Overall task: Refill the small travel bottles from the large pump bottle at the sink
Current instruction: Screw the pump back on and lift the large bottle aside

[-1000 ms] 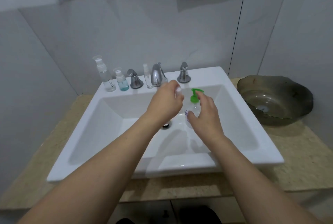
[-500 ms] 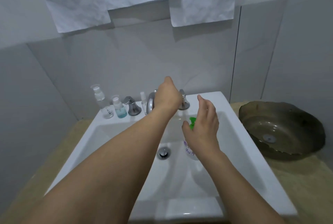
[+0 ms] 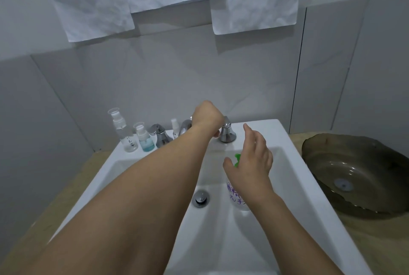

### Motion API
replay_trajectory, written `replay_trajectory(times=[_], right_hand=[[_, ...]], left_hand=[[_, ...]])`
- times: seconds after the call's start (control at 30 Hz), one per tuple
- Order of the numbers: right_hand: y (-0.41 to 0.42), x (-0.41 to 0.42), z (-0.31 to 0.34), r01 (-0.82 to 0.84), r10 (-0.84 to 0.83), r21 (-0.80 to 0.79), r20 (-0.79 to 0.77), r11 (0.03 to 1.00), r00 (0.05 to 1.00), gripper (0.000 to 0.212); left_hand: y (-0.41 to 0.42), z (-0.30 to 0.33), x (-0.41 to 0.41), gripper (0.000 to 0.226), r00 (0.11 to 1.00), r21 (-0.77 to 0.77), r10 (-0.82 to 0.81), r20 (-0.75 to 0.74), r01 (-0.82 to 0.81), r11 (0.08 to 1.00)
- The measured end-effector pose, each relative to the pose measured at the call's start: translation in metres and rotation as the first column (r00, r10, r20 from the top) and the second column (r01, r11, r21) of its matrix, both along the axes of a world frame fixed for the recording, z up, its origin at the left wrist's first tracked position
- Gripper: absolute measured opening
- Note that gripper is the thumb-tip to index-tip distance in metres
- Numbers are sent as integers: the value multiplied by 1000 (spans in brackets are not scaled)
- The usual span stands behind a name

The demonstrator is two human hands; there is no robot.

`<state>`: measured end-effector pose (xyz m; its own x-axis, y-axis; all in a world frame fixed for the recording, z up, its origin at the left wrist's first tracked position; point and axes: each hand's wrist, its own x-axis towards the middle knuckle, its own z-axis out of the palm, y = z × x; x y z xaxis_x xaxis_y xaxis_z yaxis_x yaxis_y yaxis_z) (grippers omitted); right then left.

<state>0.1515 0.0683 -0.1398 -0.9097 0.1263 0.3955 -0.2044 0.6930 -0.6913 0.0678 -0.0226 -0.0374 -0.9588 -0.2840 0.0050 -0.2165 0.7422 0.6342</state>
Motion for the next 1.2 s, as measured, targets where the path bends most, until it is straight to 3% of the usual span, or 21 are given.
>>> replay_trajectory(times=[0.53, 0.7, 0.77, 1.03, 1.2], right_hand=[[6, 1, 1, -39, 40, -78, 17, 996, 999, 84], [6, 5, 2, -37, 41, -76, 52, 996, 998, 85], [5, 6, 2, -36, 41, -72, 63, 997, 997, 86], [7, 14, 10, -23, 27, -77, 46, 997, 999, 86], [22, 18, 3, -20, 30, -125, 78, 992, 996, 88]], left_hand=[[-2, -6, -5, 25, 997, -115, -1, 79, 10, 993], [-3, 2, 6, 19, 996, -52, -44, 78, 48, 998], [-4, 7, 13, 6, 997, -25, -49, 61, 50, 998], [-20, 15, 44, 38, 992, -43, -87, -92, 83, 996], [-22, -15, 76, 41, 922, -116, -196, -333, 167, 979]])
